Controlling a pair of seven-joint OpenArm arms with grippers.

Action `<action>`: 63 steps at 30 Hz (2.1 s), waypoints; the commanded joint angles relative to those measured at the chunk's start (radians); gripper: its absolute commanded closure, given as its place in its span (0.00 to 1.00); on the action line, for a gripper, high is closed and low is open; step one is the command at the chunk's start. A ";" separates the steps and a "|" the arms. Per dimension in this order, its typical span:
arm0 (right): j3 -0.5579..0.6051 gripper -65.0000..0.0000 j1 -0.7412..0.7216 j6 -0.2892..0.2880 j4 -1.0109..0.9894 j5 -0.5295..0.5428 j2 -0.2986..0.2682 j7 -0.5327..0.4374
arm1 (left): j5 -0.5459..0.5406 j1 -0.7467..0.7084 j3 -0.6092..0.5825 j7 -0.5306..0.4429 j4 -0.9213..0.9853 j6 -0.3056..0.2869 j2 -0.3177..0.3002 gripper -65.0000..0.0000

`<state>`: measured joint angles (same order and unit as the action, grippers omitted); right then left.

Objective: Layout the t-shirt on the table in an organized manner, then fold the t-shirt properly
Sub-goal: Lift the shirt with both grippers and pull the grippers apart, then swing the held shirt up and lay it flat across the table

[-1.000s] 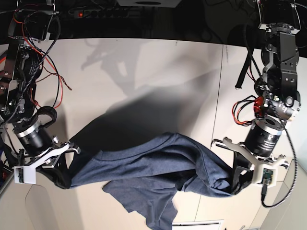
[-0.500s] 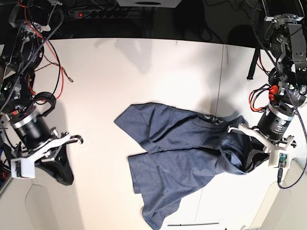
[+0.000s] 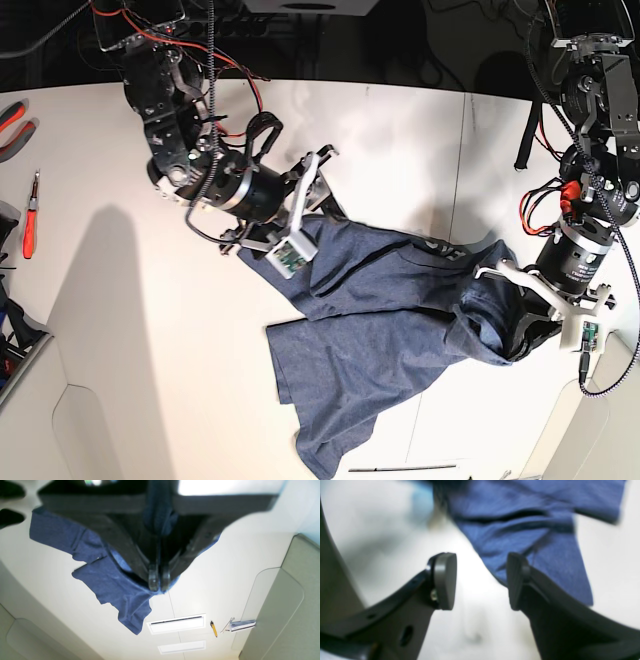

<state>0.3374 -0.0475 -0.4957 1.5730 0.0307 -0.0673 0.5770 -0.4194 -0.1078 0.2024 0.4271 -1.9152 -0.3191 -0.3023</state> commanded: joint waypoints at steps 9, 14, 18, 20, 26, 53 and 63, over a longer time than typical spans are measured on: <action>0.349 0.52 -0.251 0.276 -0.197 -0.539 0.005 -0.110 | -0.010 0.010 0.004 -0.018 0.005 0.000 -0.010 1.00; 0.415 0.52 -0.385 0.243 -0.434 -0.543 0.060 -0.109 | -0.010 0.010 0.004 -0.018 0.032 -0.007 -0.011 1.00; 0.418 0.52 -0.457 0.239 -0.610 -0.544 0.129 -0.117 | -0.011 0.010 0.004 -0.019 0.051 -0.008 -0.011 1.00; 0.418 0.52 -0.478 0.248 -0.643 -0.544 0.147 -0.142 | -0.011 0.010 0.004 -0.019 0.057 -0.007 -0.011 1.00; 0.418 0.59 -0.510 0.262 -0.645 -0.538 0.157 -0.176 | -0.011 0.010 0.004 -0.019 0.058 -0.008 -0.011 1.00; 0.398 1.00 -0.267 0.322 0.156 -0.429 -0.092 0.320 | 0.021 0.009 0.004 0.037 0.060 -0.008 -0.027 1.00; 0.391 1.00 0.037 0.244 0.346 -0.431 -0.323 0.367 | -0.040 0.005 0.004 0.481 0.060 -0.219 -0.200 1.00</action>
<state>0.7353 -0.0013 -0.2581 1.8999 -0.3901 -0.3901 0.9482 -0.4557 -0.1184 0.1974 0.9249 -1.8400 -0.5373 -0.4866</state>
